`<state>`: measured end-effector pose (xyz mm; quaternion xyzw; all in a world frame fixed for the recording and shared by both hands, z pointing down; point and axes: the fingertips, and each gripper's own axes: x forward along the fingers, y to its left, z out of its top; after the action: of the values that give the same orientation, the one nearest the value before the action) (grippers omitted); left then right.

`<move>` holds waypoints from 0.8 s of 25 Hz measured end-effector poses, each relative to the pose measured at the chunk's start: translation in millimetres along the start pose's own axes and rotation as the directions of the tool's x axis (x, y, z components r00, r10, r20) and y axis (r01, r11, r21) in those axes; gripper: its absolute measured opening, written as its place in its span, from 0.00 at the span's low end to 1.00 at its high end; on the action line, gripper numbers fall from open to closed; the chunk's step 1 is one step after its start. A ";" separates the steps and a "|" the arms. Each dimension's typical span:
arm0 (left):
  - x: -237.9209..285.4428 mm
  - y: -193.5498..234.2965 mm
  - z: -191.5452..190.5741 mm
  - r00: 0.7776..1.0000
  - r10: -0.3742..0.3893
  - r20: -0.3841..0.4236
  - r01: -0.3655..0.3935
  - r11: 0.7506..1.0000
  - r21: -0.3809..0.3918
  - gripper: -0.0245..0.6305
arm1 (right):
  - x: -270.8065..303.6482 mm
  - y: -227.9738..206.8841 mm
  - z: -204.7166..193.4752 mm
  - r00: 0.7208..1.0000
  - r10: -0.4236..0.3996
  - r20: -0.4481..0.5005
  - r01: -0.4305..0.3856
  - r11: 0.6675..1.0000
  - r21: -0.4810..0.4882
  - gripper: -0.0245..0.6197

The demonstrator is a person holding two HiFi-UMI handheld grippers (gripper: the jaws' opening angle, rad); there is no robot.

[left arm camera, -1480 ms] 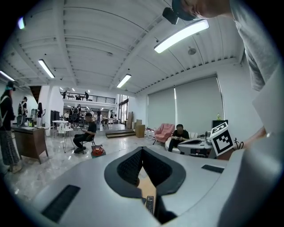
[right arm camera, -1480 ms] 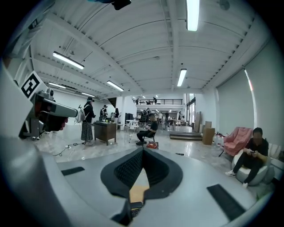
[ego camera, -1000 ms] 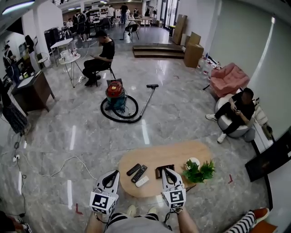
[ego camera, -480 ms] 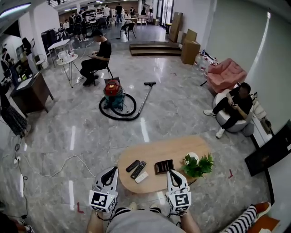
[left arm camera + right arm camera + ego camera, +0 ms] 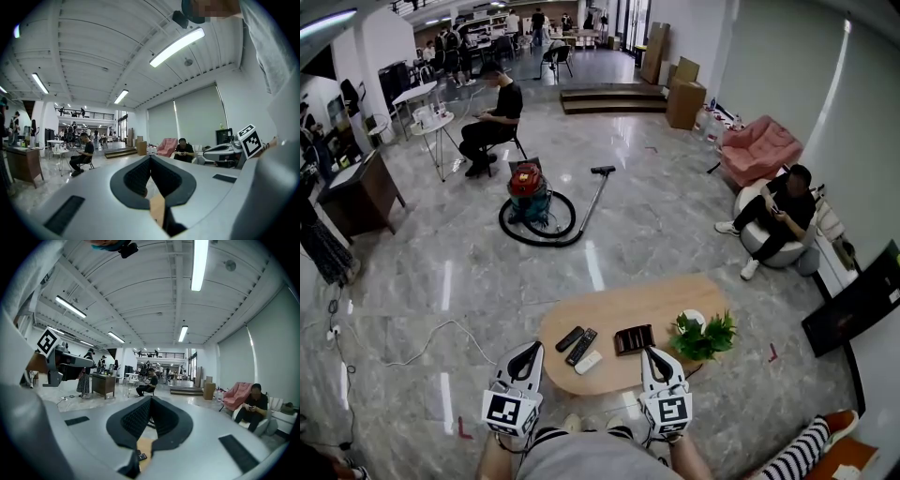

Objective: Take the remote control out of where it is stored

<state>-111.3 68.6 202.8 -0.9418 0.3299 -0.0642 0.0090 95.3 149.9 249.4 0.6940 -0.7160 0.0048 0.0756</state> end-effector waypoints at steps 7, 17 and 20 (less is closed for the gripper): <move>-3.9 -2.4 2.4 1.000 0.006 -0.001 -0.006 1.000 -0.001 0.04 | -4.5 -0.3 3.2 1.000 0.000 0.003 0.000 1.000 -0.002 0.05; -8.5 -7.4 1.8 1.000 0.006 0.001 -0.006 1.000 0.002 0.05 | -11.3 7.6 0.9 1.000 0.023 0.001 -0.023 1.000 -0.001 0.05; -10.6 -10.7 0.8 1.000 0.005 -0.003 -0.005 1.000 0.005 0.05 | -16.0 7.5 2.2 1.000 0.024 0.004 -0.023 1.000 -0.008 0.05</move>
<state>-112.7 83.5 201.4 -0.9408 0.3323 -0.0666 0.0109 88.1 165.8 246.1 0.6852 -0.7243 0.0013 0.0767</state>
